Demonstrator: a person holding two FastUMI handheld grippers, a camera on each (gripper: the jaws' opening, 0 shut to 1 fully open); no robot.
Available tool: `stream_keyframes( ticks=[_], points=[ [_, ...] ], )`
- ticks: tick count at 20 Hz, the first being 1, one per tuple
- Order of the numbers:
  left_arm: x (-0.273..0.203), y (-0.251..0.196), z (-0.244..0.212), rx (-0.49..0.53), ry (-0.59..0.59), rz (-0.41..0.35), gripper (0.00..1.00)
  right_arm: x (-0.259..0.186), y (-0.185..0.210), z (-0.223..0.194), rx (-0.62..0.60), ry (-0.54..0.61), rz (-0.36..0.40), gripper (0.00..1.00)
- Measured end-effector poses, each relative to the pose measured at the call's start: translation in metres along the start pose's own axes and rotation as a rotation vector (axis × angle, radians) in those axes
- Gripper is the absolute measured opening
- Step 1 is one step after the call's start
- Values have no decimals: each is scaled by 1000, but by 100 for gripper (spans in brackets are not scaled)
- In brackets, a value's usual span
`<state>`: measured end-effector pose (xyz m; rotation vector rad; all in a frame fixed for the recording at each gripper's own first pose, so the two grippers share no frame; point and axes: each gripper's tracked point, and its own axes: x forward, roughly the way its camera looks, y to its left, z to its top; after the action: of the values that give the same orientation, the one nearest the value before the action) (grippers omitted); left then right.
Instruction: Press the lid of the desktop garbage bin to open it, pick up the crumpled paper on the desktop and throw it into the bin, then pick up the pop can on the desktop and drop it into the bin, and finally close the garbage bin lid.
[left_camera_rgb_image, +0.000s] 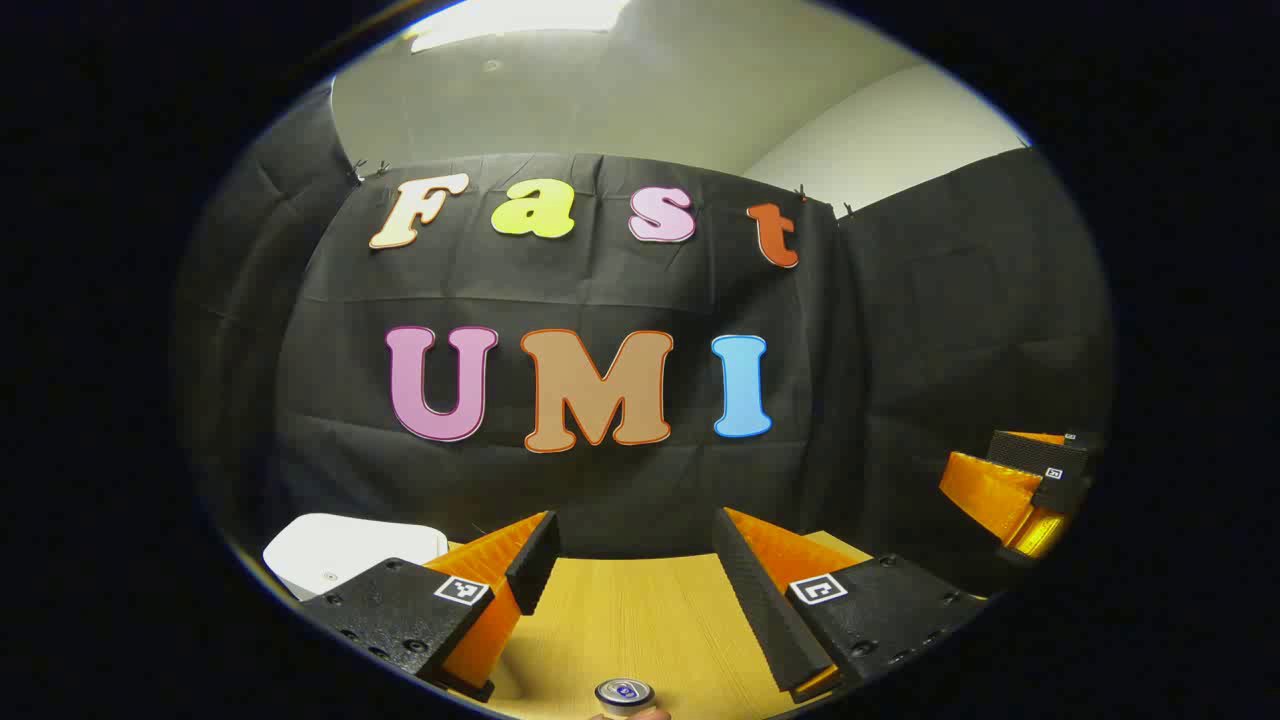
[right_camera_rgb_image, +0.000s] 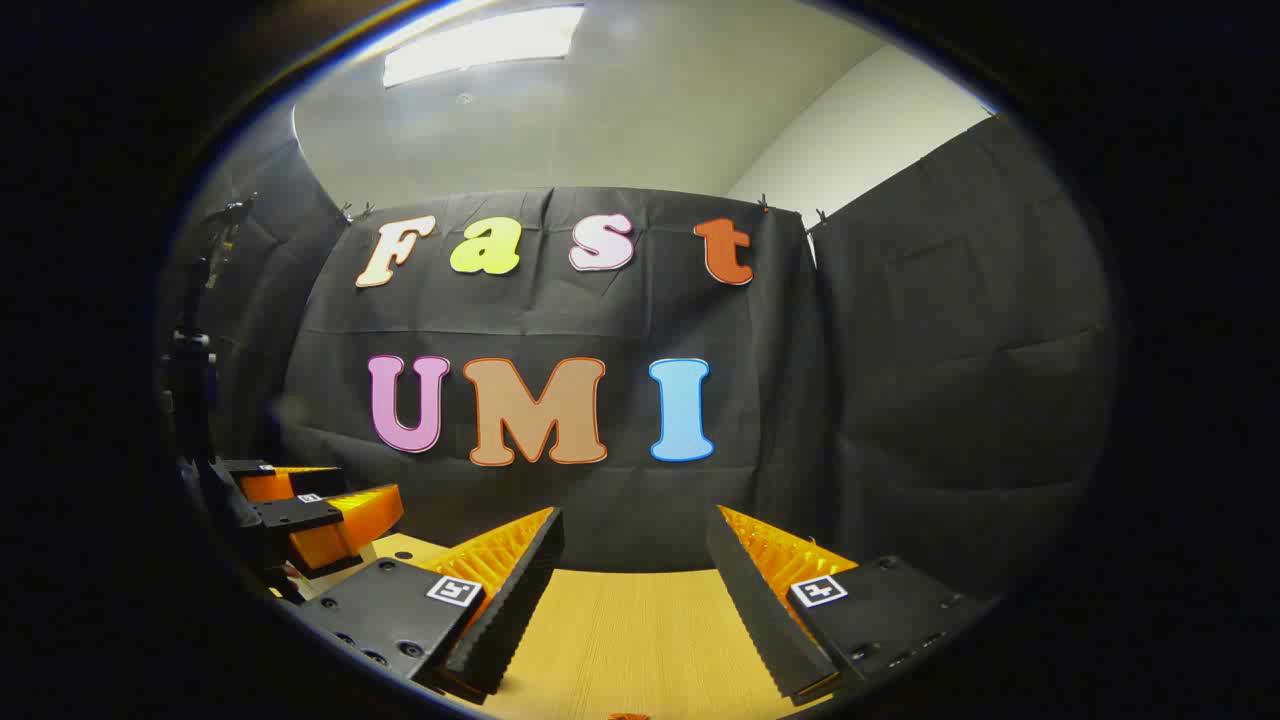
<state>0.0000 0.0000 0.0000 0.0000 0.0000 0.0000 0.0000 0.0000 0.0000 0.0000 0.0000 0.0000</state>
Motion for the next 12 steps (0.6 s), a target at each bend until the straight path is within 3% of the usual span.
stream_keyframes(
  ticks=[3,12],
  points=[
    [-2,3,2,-2,-5,8,92,0,3,3,2,-8,10,93],
    [-3,12,4,-2,-19,39,93,3,15,5,5,-20,46,96]
  ],
)
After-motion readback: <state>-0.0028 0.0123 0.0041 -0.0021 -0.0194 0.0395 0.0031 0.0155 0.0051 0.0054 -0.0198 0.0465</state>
